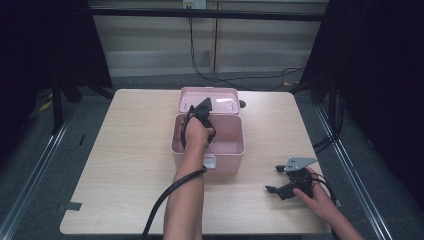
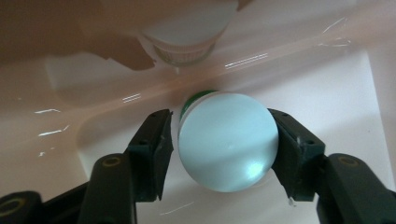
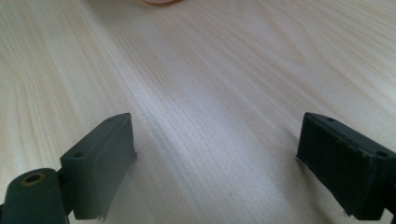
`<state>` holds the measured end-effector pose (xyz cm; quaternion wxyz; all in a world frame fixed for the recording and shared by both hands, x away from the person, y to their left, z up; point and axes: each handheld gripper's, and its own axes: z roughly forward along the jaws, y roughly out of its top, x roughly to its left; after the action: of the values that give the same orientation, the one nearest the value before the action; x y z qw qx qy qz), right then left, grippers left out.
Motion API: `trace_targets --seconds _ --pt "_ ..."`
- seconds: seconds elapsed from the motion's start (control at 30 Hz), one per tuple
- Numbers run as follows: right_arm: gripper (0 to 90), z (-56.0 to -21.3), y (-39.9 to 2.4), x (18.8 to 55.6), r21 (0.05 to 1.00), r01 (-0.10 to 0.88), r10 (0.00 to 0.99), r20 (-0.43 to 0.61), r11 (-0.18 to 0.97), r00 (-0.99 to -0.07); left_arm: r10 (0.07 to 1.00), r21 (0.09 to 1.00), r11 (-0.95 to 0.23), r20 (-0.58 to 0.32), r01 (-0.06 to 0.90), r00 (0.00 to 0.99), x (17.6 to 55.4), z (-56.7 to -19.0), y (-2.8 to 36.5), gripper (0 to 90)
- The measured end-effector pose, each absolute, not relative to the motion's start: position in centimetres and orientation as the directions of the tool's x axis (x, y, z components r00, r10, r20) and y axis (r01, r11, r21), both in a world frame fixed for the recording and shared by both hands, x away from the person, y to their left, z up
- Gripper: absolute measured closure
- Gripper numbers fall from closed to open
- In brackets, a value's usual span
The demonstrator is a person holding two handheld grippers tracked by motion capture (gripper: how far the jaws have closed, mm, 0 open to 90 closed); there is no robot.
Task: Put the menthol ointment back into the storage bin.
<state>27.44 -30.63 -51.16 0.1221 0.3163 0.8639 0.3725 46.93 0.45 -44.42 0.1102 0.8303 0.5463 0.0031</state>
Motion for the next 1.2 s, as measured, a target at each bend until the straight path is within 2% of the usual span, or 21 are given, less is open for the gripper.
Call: trace_targets --seconds 0.57,1.2 --pt "10.5 -51.1 -30.6 27.4 0.720 0.456 0.637 0.025 0.524 -0.771 0.896 0.215 -0.389 -0.139 0.896 0.423 46.4 -42.4 1.0 24.0" --pt "10.5 -51.2 -30.6 27.4 0.720 0.456 0.635 0.028 0.523 -0.772 0.863 0.219 -0.443 -0.160 0.870 0.479 45.4 -39.1 1.8 22.1"
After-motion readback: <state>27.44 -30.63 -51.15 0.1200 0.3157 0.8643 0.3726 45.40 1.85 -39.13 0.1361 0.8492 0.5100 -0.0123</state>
